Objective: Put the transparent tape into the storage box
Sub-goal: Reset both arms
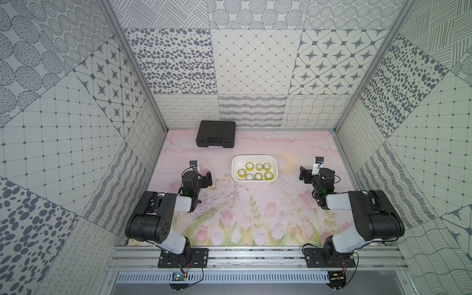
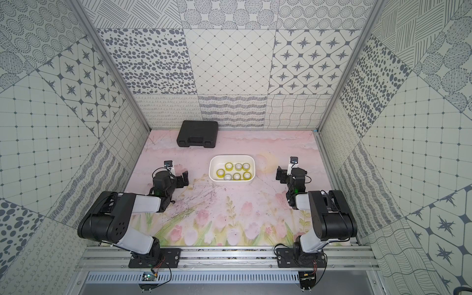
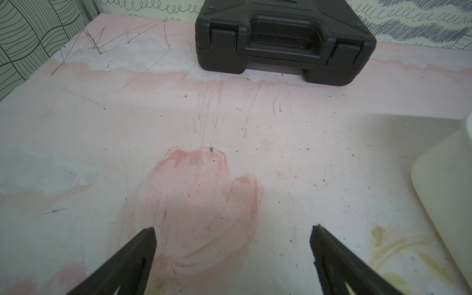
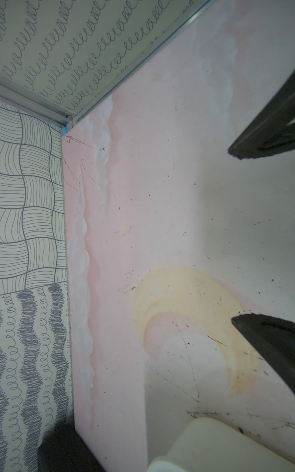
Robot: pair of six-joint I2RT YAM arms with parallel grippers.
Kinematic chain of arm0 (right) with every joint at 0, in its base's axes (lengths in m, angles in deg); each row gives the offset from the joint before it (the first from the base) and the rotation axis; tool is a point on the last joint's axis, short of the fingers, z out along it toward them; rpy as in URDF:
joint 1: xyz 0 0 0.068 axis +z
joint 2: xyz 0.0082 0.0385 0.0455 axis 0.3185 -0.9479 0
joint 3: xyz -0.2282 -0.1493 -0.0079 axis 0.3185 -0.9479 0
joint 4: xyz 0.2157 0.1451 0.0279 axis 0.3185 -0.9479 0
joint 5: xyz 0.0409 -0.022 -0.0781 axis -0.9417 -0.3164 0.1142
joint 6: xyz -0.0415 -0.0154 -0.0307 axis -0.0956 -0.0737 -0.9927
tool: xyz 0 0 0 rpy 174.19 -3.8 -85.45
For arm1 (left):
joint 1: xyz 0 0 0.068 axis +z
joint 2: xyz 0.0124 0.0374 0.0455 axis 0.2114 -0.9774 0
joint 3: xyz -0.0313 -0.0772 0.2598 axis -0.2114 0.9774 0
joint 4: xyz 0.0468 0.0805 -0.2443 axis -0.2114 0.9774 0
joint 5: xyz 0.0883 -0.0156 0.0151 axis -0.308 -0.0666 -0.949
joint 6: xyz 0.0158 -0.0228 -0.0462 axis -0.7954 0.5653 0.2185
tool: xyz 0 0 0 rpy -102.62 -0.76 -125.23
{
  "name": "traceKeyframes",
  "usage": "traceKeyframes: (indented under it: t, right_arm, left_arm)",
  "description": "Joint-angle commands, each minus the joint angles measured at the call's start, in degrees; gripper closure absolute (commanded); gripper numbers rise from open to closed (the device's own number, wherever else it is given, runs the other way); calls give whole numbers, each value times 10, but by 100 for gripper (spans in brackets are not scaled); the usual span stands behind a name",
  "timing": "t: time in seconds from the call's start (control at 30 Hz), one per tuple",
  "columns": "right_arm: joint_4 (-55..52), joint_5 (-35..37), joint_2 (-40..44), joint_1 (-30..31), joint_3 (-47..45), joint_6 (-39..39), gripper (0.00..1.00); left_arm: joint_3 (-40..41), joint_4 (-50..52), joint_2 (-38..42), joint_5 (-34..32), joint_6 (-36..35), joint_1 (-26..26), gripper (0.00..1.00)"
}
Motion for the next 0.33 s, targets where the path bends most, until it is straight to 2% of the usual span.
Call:
traceKeyframes:
  t: [0.0,0.3]
  right_arm:
    - [28,-4,4,-2,5,-4,4]
    - [27,-5,4,-1,5,-7,4]
  left_arm:
    - [-5,-28,-2,8,-9,5,1]
    - [-4,-29,-2,8,-9,5,1]
